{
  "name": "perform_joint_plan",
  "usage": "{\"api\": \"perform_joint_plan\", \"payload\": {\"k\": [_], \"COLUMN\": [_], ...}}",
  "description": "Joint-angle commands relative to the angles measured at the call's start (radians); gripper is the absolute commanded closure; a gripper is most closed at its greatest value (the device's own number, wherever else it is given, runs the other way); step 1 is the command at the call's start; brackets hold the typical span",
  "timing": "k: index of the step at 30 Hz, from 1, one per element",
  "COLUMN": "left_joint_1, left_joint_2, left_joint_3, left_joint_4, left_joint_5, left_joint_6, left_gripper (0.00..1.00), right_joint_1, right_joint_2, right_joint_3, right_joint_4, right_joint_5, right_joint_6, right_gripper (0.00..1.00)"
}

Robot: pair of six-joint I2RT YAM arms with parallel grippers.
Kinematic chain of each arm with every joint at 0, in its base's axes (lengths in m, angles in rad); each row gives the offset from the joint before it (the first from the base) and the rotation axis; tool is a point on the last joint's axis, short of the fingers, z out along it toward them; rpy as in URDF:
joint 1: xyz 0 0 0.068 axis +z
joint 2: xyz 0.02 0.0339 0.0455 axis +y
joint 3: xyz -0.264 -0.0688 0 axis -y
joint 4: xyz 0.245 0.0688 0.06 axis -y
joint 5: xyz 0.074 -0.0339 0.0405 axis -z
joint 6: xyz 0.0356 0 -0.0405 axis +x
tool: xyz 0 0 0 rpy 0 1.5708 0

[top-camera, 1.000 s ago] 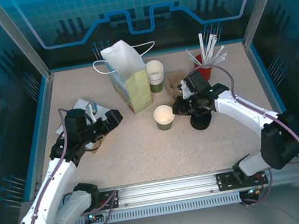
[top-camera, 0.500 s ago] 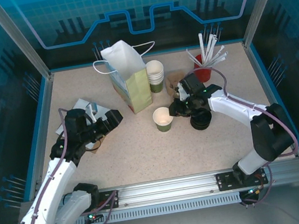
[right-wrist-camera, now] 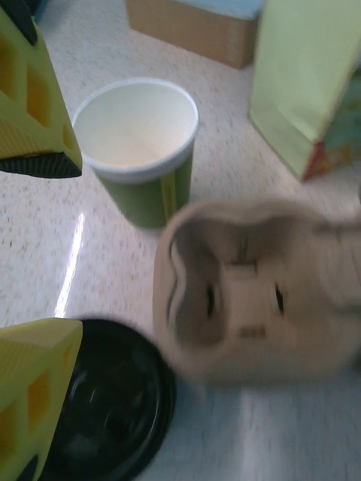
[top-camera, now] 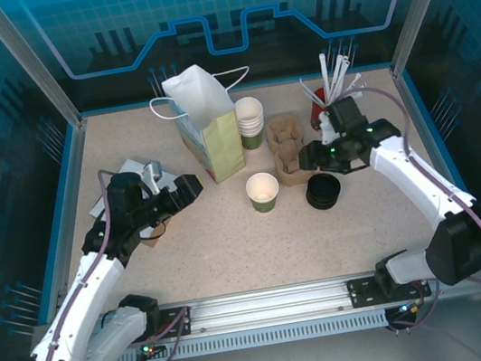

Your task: Pack the takeout coffee

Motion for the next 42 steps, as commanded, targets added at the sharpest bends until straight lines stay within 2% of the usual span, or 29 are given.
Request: {"api": "perform_joint_plan", "payload": {"k": [1,5,15,25,35,42], "left_joint_1": [-0.041,-0.084,-0.144,-0.15,-0.152,-0.152], "left_joint_2": [0.024,0.066,0.128,0.129,0.129,0.133], "left_joint_3": [0.042,0.06,0.092,0.09,0.089,0.089], "left_joint_4": [0.059,0.072,0.075,0.068,0.068,0.066], "left_joint_5": [-0.001,-0.024,-0.055,-0.066,-0.071,-0.072], "left_joint_6": [0.022,0.026,0.032,0.032,0.035,0.035], "left_gripper": [0.01,0.01,0.01,0.01,0.01,0.01], "right_joint_1": [-0.065,-0.111,-0.128,-0.133,-0.133,-0.134], "right_joint_2": [-0.003,0.027,0.153,0.27,0.31,0.335], "right_joint_3": [-0.011,-0.037,-0.043,-0.004,0.007,0.03], "right_joint_4": [-0.174,-0.223,-0.204,-0.175,-0.138,-0.141], "right_joint_5": [0.037,0.081,0.152,0.18,0.164,0.166], "right_joint_6": [-0.113,-0.162,-0.187,-0.189,-0.175,-0.174], "right_gripper": [0.43,0.43,0.5,0.57,0.62,0.71]}}
